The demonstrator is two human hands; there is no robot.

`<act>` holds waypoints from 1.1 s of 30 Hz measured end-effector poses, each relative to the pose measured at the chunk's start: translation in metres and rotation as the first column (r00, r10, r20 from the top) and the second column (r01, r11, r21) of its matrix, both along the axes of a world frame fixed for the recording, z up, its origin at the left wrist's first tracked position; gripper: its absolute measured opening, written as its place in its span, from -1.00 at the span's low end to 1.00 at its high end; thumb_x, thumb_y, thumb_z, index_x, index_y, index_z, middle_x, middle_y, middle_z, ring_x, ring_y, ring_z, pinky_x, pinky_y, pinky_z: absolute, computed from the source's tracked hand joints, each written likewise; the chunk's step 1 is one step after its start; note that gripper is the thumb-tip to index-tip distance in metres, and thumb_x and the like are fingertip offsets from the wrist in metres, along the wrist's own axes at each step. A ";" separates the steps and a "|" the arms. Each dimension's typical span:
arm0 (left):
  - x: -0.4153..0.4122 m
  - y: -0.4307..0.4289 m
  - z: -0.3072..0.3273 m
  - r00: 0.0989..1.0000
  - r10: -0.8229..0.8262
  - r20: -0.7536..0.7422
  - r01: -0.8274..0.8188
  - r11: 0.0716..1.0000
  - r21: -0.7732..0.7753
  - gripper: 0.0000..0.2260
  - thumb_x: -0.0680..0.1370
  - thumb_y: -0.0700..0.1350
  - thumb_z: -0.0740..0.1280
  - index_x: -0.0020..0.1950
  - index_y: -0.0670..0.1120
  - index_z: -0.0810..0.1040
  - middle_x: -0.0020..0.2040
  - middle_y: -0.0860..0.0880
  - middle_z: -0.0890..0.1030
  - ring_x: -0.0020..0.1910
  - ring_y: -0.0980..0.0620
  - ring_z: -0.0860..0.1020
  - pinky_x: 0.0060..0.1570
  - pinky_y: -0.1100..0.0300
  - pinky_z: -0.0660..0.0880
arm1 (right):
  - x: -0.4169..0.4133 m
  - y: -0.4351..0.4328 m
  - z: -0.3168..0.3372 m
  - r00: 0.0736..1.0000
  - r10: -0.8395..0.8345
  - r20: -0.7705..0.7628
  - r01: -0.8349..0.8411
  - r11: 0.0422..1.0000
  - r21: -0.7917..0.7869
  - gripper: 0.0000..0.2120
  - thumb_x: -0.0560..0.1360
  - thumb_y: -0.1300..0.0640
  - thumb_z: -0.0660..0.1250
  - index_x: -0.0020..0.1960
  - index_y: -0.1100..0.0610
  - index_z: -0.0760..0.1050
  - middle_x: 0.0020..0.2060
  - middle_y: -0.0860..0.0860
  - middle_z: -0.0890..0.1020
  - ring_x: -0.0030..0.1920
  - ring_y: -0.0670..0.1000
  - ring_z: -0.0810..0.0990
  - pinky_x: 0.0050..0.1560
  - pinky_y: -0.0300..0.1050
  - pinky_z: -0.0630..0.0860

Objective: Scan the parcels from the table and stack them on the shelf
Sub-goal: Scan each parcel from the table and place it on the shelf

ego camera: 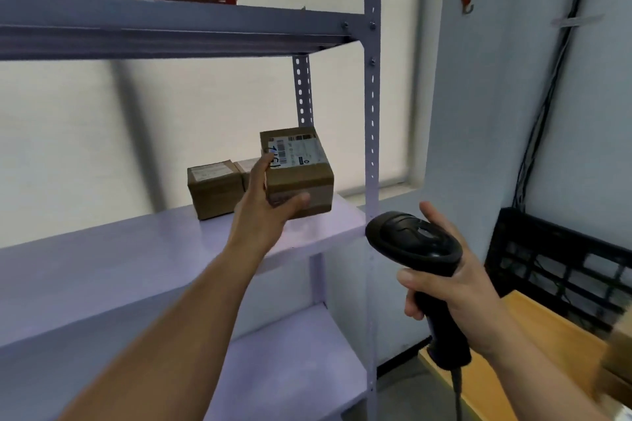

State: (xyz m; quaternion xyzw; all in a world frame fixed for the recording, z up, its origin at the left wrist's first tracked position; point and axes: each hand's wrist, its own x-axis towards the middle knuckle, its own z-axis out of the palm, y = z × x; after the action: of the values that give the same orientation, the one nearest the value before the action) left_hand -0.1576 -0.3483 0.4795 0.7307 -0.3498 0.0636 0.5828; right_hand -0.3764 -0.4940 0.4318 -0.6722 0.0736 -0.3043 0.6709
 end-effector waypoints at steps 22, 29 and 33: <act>0.177 -0.131 0.035 0.976 0.191 0.100 -0.213 0.927 0.310 -0.32 0.55 0.22 0.27 0.53 0.06 0.01 0.25 -0.10 0.55 0.18 -0.21 0.52 -0.02 0.05 0.34 | 0.119 -0.034 0.005 0.993 -0.102 -0.053 0.098 0.992 -0.076 -0.11 0.21 0.29 0.52 0.35 -0.39 0.35 0.04 0.14 0.66 -0.48 0.19 0.51 -0.42 0.02 0.52; 0.189 -0.148 0.025 0.970 0.200 0.136 -0.241 0.852 0.465 -0.31 0.56 0.19 0.25 0.53 0.01 -0.05 0.22 -0.21 0.55 0.18 -0.27 0.52 0.04 -0.04 0.39 | 0.112 -0.038 0.006 0.988 -0.147 -0.035 0.145 0.988 -0.062 -0.10 0.22 0.31 0.49 0.34 -0.39 0.29 -0.06 0.12 0.69 -0.48 0.17 0.50 -0.44 0.00 0.52; 0.184 -0.143 0.027 0.978 0.181 0.103 -0.209 0.860 0.466 -0.27 0.57 0.13 0.28 0.56 -0.02 -0.10 0.29 -0.23 0.50 0.24 -0.28 0.48 0.12 -0.06 0.38 | 0.103 -0.035 0.008 0.985 -0.163 -0.062 0.157 0.983 -0.098 -0.11 0.26 0.32 0.52 0.34 -0.37 0.27 -0.06 0.13 0.69 -0.46 0.16 0.52 -0.43 0.00 0.53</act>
State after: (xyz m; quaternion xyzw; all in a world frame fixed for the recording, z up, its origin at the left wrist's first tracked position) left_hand 0.0261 -0.4915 0.5066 0.8806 -0.2949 0.0548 0.3668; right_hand -0.2735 -0.5291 0.4397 -0.7047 0.1365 -0.3369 0.6093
